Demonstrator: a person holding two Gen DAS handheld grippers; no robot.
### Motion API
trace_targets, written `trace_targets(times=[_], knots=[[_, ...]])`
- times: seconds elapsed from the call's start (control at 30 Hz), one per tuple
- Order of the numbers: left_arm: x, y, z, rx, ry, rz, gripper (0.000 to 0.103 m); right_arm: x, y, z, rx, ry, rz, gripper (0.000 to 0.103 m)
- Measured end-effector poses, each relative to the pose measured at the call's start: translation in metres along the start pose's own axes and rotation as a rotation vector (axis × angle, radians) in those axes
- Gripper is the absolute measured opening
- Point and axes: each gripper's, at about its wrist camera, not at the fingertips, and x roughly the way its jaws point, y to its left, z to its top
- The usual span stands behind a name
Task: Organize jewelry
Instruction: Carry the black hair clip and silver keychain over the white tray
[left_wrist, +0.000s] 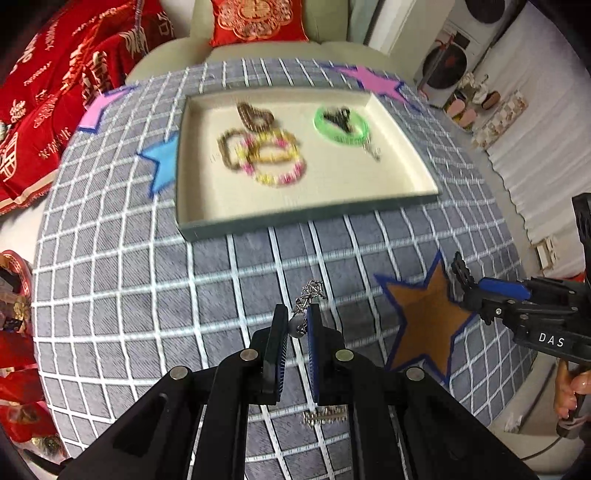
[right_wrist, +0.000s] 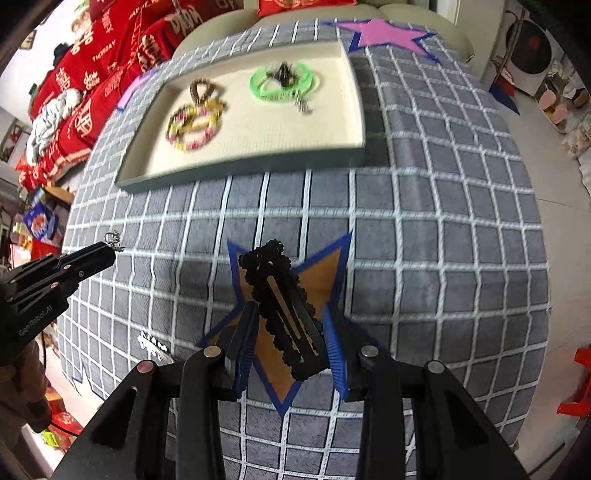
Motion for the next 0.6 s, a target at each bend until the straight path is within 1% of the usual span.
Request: trace_targets(times=[0.1, 0.2, 0.33, 0.47, 0.6], knots=[[-0.007, 0.003, 0.013, -0.013, -0.027, 0.004, 0.018, -0.014, -0.006, 0.014, 0.012, -0.029, 0.007, 0.039], [-0.011, 0.006, 0.027, -0.017, -0.056, 0.015, 0.018, -0.021, 0.001, 0.026, 0.017, -0.050, 0.009, 0.039], [-0.013, 0.012, 0.045, -0.036, -0.080, 0.026, 0.018, -0.019, 0.017, 0.046, 0.011, -0.080, 0.005, 0.039], [-0.010, 0.017, 0.063, -0.051, -0.097, 0.034, 0.018, -0.017, 0.017, 0.070, 0.010, -0.095, 0.014, 0.039], [-0.004, 0.017, 0.078, -0.053, -0.113, 0.043, 0.018, -0.007, 0.020, 0.091, -0.006, -0.089, 0.013, 0.038]])
